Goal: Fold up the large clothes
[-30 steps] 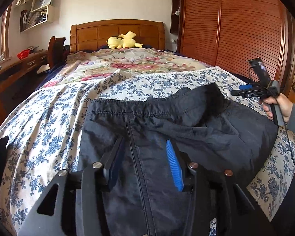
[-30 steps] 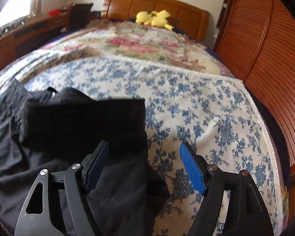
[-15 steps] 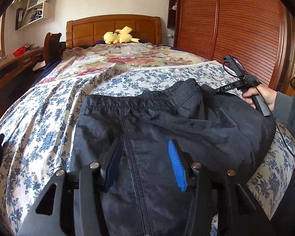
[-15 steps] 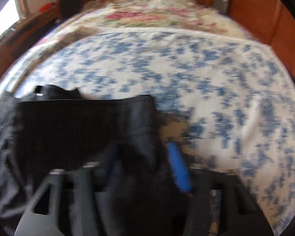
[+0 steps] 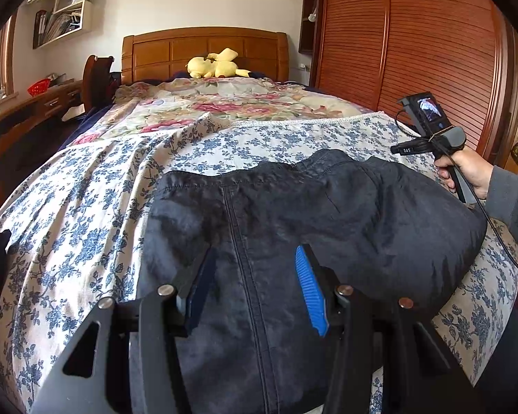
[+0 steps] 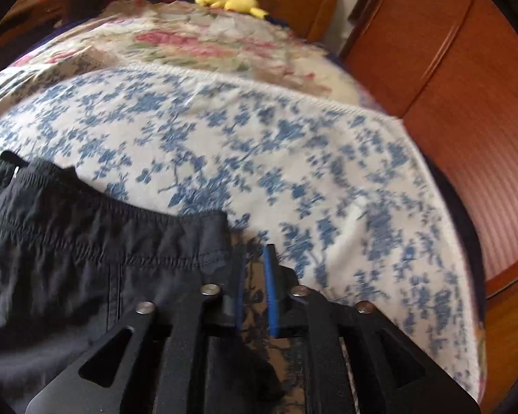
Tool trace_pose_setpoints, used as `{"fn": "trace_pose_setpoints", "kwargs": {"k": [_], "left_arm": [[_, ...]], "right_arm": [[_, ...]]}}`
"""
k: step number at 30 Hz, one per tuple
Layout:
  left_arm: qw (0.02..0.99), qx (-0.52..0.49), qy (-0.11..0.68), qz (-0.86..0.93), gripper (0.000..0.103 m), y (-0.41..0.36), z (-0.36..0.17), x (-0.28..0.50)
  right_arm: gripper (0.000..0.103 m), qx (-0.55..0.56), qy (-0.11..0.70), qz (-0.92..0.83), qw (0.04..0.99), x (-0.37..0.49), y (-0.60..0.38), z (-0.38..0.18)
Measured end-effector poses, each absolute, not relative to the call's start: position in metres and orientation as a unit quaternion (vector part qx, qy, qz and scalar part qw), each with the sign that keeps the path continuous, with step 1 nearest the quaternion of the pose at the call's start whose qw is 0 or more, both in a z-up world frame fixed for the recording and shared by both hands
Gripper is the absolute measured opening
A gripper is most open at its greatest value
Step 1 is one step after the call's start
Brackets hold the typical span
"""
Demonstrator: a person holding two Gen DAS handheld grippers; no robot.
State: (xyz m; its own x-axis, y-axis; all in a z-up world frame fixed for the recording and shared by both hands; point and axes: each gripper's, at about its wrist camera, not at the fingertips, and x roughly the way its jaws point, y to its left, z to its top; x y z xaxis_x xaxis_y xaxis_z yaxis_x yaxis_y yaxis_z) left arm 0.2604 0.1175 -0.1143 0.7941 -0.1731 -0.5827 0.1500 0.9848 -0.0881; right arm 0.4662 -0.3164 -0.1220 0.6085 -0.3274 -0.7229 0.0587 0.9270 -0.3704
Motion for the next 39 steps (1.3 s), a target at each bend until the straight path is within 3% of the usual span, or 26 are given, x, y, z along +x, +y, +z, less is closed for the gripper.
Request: {"fn": "trace_pose_setpoints", "kwargs": {"k": [7, 11, 15, 21, 25, 30, 39], "left_arm": [[0.949, -0.023, 0.302, -0.086, 0.047, 0.125, -0.109, 0.256], [0.950, -0.027, 0.300, -0.084, 0.047, 0.130, -0.109, 0.253], [0.948, -0.028, 0.306, -0.085, 0.047, 0.135, -0.113, 0.251], [0.949, -0.029, 0.304, -0.082, 0.047, 0.143, -0.113, 0.247], [0.949, -0.031, 0.304, -0.080, 0.047, 0.147, -0.113, 0.247], [0.947, -0.029, 0.308, -0.082, 0.047, 0.145, -0.115, 0.248], [0.948, -0.028, 0.304, -0.087, 0.047, 0.142, -0.113, 0.245]], "right_arm": [[0.039, -0.132, 0.403, -0.002, 0.906, 0.458, -0.252, -0.094], [0.040, -0.122, 0.422, 0.075, 0.895, 0.452, -0.196, -0.103], [0.040, -0.191, 0.469, 0.075, 0.859, 0.454, -0.141, -0.138], [0.041, -0.183, 0.495, 0.055, 0.848, 0.475, -0.139, -0.168], [0.034, -0.189, 0.501, 0.058, 0.843, 0.482, -0.135, -0.177], [0.013, -0.214, 0.507, 0.064, 0.832, 0.486, -0.126, -0.183], [0.003, -0.215, 0.443, 0.052, 0.869, 0.486, -0.117, -0.164]]}}
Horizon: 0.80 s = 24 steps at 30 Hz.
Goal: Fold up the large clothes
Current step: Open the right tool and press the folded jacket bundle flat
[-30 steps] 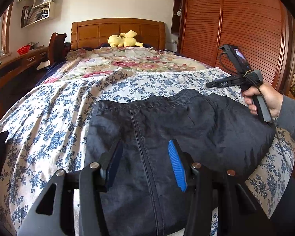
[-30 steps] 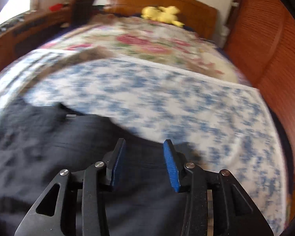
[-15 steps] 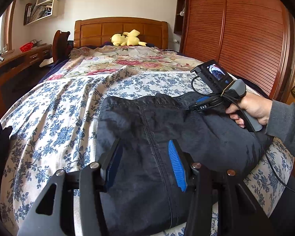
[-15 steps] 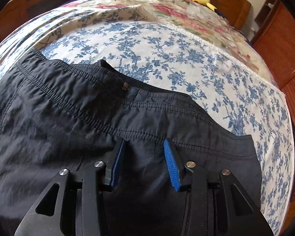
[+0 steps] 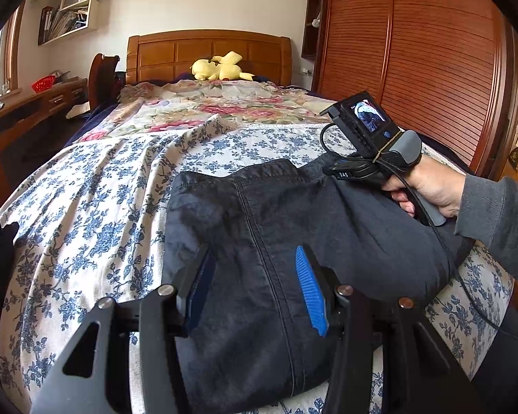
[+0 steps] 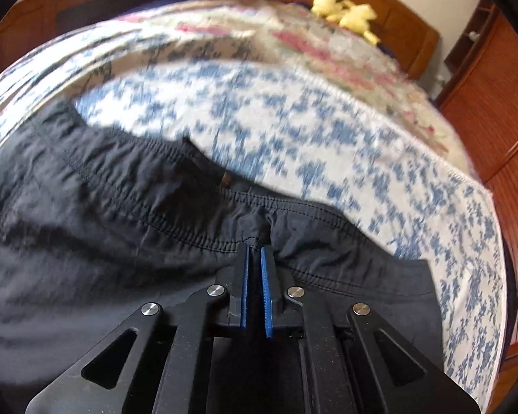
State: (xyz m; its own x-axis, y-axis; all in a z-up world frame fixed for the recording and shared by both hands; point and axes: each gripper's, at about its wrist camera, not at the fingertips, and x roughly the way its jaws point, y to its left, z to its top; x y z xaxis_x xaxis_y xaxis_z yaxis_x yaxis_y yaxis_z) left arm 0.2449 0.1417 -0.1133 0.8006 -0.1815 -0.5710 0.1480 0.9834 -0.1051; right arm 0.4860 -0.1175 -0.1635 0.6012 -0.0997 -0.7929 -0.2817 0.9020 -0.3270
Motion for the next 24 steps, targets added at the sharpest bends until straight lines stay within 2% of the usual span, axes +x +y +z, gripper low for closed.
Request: {"fn": "trace_pose_setpoints", "kwargs": {"k": [7, 8, 10, 11, 12, 18, 24], "left_arm": [[0.949, -0.030, 0.301, -0.084, 0.047, 0.144, -0.112, 0.248], [0.949, -0.030, 0.301, -0.084, 0.047, 0.142, -0.111, 0.249], [0.949, -0.028, 0.301, -0.087, 0.047, 0.139, -0.111, 0.249], [0.949, -0.026, 0.301, -0.088, 0.047, 0.138, -0.112, 0.249], [0.949, -0.024, 0.302, -0.090, 0.047, 0.135, -0.112, 0.250], [0.948, -0.019, 0.301, -0.102, 0.047, 0.122, -0.110, 0.250], [0.948, -0.022, 0.293, -0.124, 0.047, 0.093, -0.103, 0.249]], "right_arm": [[0.007, -0.203, 0.433, 0.055, 0.877, 0.486, -0.118, -0.151], [0.013, -0.201, 0.426, 0.058, 0.880, 0.483, -0.119, -0.147], [0.032, -0.202, 0.421, 0.053, 0.883, 0.474, -0.120, -0.142], [0.046, -0.205, 0.422, 0.059, 0.881, 0.468, -0.120, -0.140], [0.049, -0.206, 0.420, 0.070, 0.881, 0.459, -0.120, -0.137], [0.057, -0.196, 0.398, 0.106, 0.890, 0.387, -0.142, -0.118], [0.059, -0.171, 0.397, 0.087, 0.898, 0.318, -0.192, -0.118]]}}
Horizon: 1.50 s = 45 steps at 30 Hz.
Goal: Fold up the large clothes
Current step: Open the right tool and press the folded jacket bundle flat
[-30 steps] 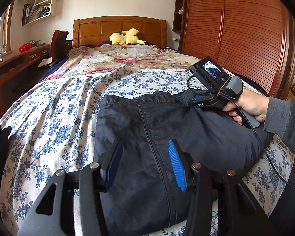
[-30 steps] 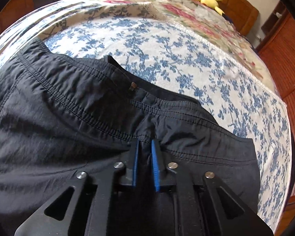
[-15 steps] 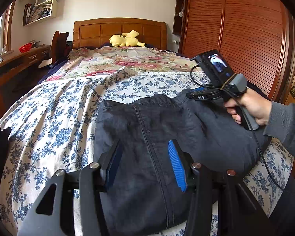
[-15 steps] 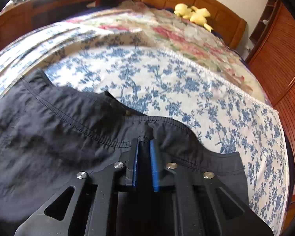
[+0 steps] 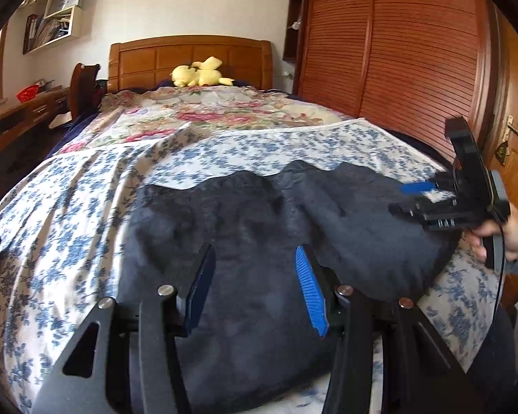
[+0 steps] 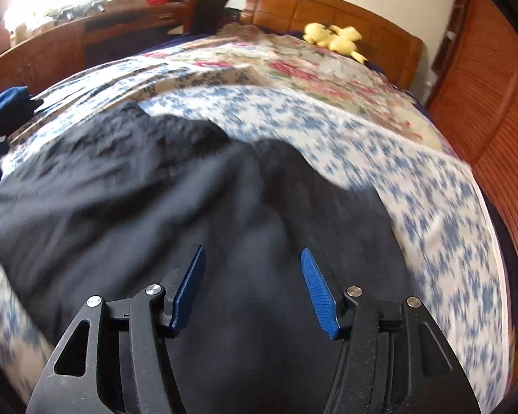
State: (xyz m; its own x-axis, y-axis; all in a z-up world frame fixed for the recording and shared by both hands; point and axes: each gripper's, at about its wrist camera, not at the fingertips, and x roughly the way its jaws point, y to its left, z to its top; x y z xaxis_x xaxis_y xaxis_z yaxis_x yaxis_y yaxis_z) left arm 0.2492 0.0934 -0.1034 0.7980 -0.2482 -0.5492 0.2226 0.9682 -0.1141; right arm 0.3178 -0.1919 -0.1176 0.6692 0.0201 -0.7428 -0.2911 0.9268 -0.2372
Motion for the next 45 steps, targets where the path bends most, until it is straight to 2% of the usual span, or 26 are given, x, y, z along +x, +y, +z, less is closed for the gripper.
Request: {"fn": "trace_pose_setpoints", "kwargs": {"k": [6, 8, 17, 24, 27, 36, 43, 45], "left_arm": [[0.944, -0.007, 0.291, -0.154, 0.047, 0.054, -0.103, 0.246], [0.943, -0.003, 0.292, -0.160, 0.047, 0.042, -0.104, 0.245], [0.931, 0.019, 0.311, -0.188, 0.047, -0.012, -0.111, 0.240], [0.921, 0.045, 0.336, -0.190, 0.047, -0.036, -0.129, 0.244], [0.912, 0.055, 0.361, -0.185, 0.047, -0.037, -0.140, 0.249], [0.911, 0.042, 0.366, -0.188, 0.048, -0.036, -0.150, 0.245], [0.913, 0.042, 0.358, -0.193, 0.048, -0.033, -0.153, 0.240], [0.912, 0.043, 0.358, -0.195, 0.048, -0.032, -0.153, 0.240]], "right_arm": [[0.059, -0.157, 0.408, 0.048, 0.898, 0.271, -0.240, -0.125], [0.063, -0.144, 0.401, 0.039, 0.904, 0.258, -0.255, -0.121], [0.065, -0.120, 0.395, -0.003, 0.911, 0.237, -0.297, -0.118], [0.076, -0.082, 0.420, -0.008, 0.904, 0.236, -0.319, -0.135], [0.077, -0.038, 0.423, -0.003, 0.905, 0.236, -0.330, -0.141], [0.088, -0.001, 0.428, -0.012, 0.904, 0.237, -0.337, -0.155], [0.088, 0.043, 0.439, -0.004, 0.897, 0.238, -0.345, -0.163], [0.080, 0.051, 0.442, 0.011, 0.896, 0.239, -0.345, -0.165]]}}
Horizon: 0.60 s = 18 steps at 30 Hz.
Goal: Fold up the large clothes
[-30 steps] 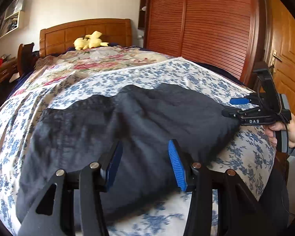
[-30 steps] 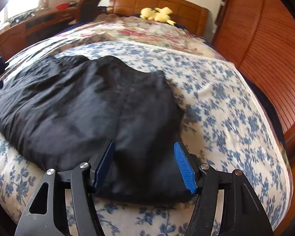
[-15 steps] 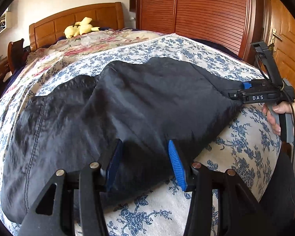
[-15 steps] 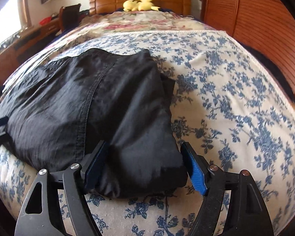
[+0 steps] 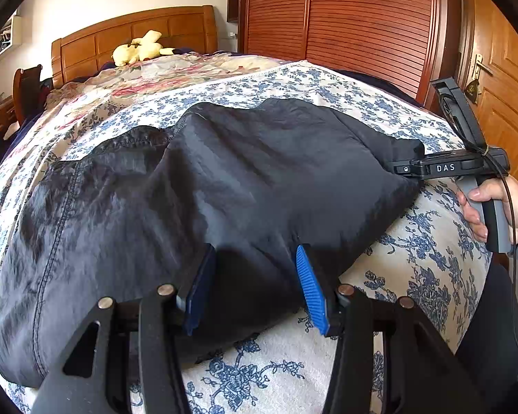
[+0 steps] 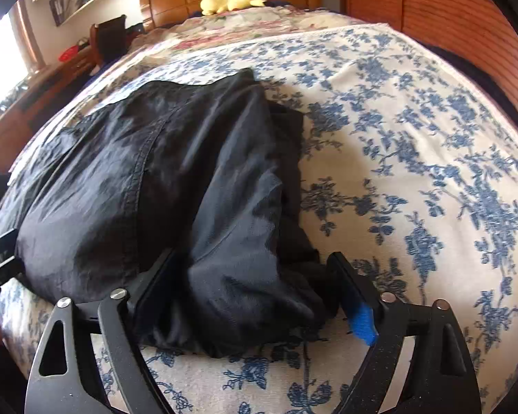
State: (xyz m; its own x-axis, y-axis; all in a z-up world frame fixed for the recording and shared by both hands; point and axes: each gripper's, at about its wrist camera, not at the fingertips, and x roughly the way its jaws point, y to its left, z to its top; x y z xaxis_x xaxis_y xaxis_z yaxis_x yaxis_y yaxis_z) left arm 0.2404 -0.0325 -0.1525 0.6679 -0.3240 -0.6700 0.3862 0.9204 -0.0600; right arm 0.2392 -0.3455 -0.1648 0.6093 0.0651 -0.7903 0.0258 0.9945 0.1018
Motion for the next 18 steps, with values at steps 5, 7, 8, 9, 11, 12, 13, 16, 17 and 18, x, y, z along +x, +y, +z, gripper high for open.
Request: {"fn": "trace_pose_setpoints", "kwargs": {"k": [5, 7, 8, 9, 11, 12, 13, 16, 17, 18], "left_arm": [[0.911, 0.044, 0.358, -0.199, 0.048, -0.031, -0.152, 0.240], [0.911, 0.044, 0.357, -0.199, 0.048, -0.031, -0.151, 0.240], [0.912, 0.045, 0.357, -0.199, 0.048, -0.031, -0.151, 0.240], [0.912, 0.045, 0.356, -0.198, 0.048, -0.031, -0.151, 0.240], [0.912, 0.047, 0.357, -0.196, 0.048, -0.030, -0.149, 0.239], [0.913, 0.049, 0.356, -0.194, 0.048, -0.030, -0.148, 0.238], [0.914, 0.050, 0.354, -0.192, 0.048, -0.028, -0.146, 0.237], [0.917, 0.046, 0.347, -0.190, 0.048, -0.022, -0.140, 0.232], [0.918, 0.043, 0.344, -0.190, 0.048, -0.019, -0.138, 0.231], [0.919, 0.041, 0.342, -0.189, 0.048, -0.016, -0.136, 0.229]], "right_arm": [[0.050, 0.067, 0.449, 0.049, 0.890, 0.237, -0.341, -0.165], [0.041, 0.065, 0.455, 0.060, 0.886, 0.237, -0.336, -0.164], [0.034, 0.060, 0.455, 0.063, 0.886, 0.237, -0.334, -0.163], [0.029, 0.046, 0.455, 0.066, 0.887, 0.237, -0.330, -0.162], [0.023, 0.004, 0.445, 0.061, 0.894, 0.232, -0.319, -0.154], [0.021, -0.006, 0.441, 0.060, 0.896, 0.228, -0.316, -0.150], [0.021, -0.011, 0.435, 0.060, 0.898, 0.224, -0.315, -0.145], [0.017, -0.021, 0.416, 0.063, 0.907, 0.212, -0.316, -0.130], [0.015, -0.023, 0.415, 0.065, 0.907, 0.210, -0.317, -0.125], [0.014, -0.030, 0.416, 0.066, 0.907, 0.207, -0.316, -0.121]]}}
